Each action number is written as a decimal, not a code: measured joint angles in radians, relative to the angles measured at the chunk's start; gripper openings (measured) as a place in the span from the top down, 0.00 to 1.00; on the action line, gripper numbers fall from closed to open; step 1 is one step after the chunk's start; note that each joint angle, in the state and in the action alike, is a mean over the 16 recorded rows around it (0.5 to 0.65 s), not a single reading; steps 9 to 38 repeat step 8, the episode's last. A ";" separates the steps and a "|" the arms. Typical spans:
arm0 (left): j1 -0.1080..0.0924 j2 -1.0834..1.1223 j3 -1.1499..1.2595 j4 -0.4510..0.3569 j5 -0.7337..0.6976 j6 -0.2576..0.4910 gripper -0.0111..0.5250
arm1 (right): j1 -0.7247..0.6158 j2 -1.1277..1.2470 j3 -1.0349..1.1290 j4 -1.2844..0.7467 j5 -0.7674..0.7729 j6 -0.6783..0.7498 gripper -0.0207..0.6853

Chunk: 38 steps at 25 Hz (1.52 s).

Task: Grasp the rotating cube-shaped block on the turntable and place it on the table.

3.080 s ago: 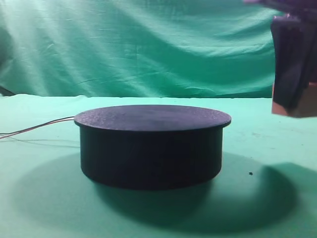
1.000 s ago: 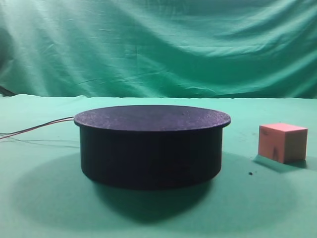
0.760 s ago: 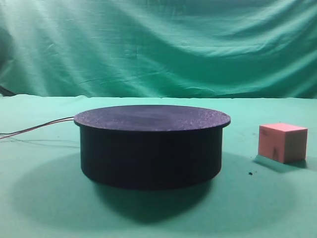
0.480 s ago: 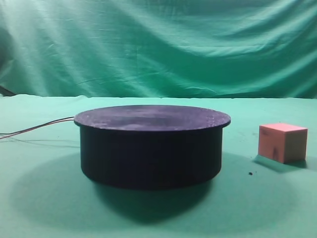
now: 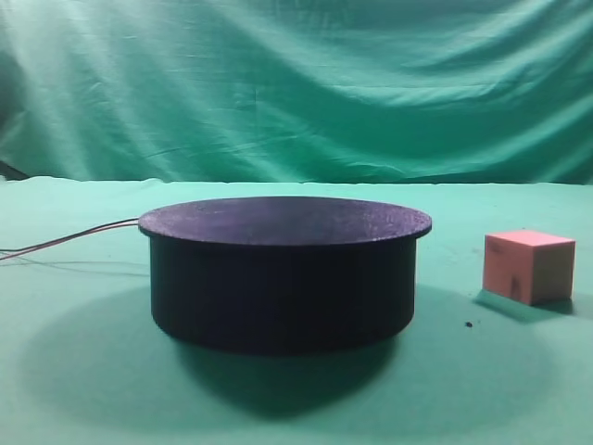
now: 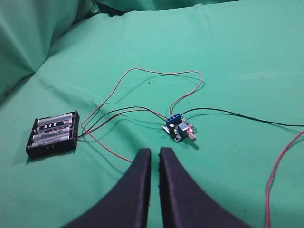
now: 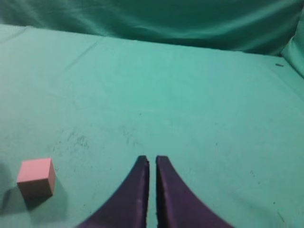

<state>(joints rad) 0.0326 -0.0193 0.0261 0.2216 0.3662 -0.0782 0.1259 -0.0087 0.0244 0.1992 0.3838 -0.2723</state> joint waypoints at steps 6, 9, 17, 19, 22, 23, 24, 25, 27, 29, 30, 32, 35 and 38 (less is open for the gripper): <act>0.000 0.000 0.000 0.000 0.000 0.000 0.98 | 0.000 0.000 0.000 0.000 0.002 0.000 0.90; 0.000 0.000 0.000 0.000 0.000 0.000 0.98 | 0.000 0.000 0.000 0.000 0.002 0.000 0.90; 0.000 0.000 0.000 0.000 0.000 0.000 0.98 | 0.000 0.000 0.000 0.000 0.002 0.000 0.90; 0.000 0.000 0.000 0.000 0.000 0.000 0.98 | 0.000 0.000 0.000 0.000 0.002 0.000 0.90; 0.000 0.000 0.000 0.000 0.000 0.000 0.98 | 0.000 0.000 0.000 0.000 0.002 0.000 0.90; 0.000 0.000 0.000 0.000 0.000 0.000 0.98 | 0.000 0.000 0.000 0.000 0.002 0.000 0.90; 0.000 0.000 0.000 0.000 0.000 0.000 0.98 | 0.000 0.000 0.000 0.000 0.002 0.000 0.90; 0.000 0.000 0.000 0.000 0.000 0.000 0.98 | 0.000 0.000 0.000 0.000 0.002 0.000 0.90; 0.000 0.000 0.000 0.000 0.000 0.000 0.98 | 0.000 0.000 0.000 0.000 0.002 0.000 0.90; 0.000 0.000 0.000 0.000 0.000 0.000 0.98 | 0.000 0.000 0.000 0.000 0.002 0.000 0.90; 0.000 0.000 0.000 0.000 0.000 0.000 0.98 | 0.000 0.000 0.000 0.000 0.002 0.000 0.90; 0.000 0.000 0.000 0.000 0.000 0.000 0.98 | 0.000 0.000 0.000 0.000 0.002 0.000 0.90; 0.000 0.000 0.000 0.000 0.000 0.000 0.98 | 0.000 0.000 0.000 0.000 0.002 0.000 0.90; 0.000 0.000 0.000 0.000 0.000 0.000 0.98 | 0.000 0.000 0.000 0.000 0.002 0.000 0.90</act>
